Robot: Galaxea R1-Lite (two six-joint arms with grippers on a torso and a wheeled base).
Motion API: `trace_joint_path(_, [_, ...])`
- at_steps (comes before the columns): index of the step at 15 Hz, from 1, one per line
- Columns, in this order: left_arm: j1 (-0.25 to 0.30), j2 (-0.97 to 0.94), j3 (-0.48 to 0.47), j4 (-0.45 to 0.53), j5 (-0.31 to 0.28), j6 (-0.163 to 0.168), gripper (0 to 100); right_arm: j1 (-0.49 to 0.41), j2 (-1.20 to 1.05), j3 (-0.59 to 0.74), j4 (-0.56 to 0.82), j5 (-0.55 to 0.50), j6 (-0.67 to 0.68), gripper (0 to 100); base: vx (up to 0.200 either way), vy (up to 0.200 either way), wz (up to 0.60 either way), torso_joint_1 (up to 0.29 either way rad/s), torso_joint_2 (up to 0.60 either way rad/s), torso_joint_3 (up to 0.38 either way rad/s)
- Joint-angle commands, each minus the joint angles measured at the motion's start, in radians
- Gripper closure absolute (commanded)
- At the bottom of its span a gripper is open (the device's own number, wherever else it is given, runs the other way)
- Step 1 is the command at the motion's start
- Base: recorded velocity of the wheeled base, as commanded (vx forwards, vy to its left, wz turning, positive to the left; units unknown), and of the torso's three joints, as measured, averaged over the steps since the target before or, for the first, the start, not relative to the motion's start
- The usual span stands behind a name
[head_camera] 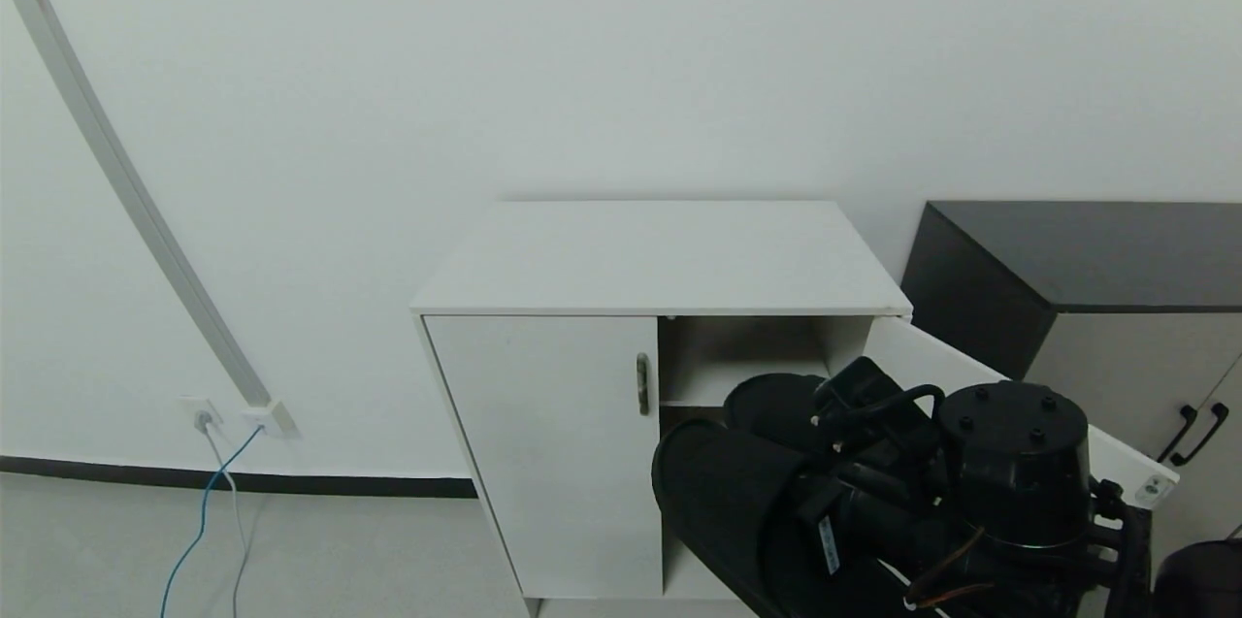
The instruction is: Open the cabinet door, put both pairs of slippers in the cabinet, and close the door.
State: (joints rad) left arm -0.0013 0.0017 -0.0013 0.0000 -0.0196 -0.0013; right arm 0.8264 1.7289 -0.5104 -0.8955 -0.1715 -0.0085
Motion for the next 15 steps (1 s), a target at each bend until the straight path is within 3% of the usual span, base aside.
trace_joint_path(1, [0.000,0.000,0.000,0.000,0.000,0.000,100,0.000,0.001,0.001,0.000,0.000,-0.001,100,0.000,0.000,0.00,-0.227,0.55,0.330])
trace_joint_path(15, [0.000,0.000,0.000,0.000,0.000,-0.002,100,0.014,-0.008,0.007,-0.002,0.000,-0.011,100,0.000,0.000,0.00,-0.183,0.51,0.325])
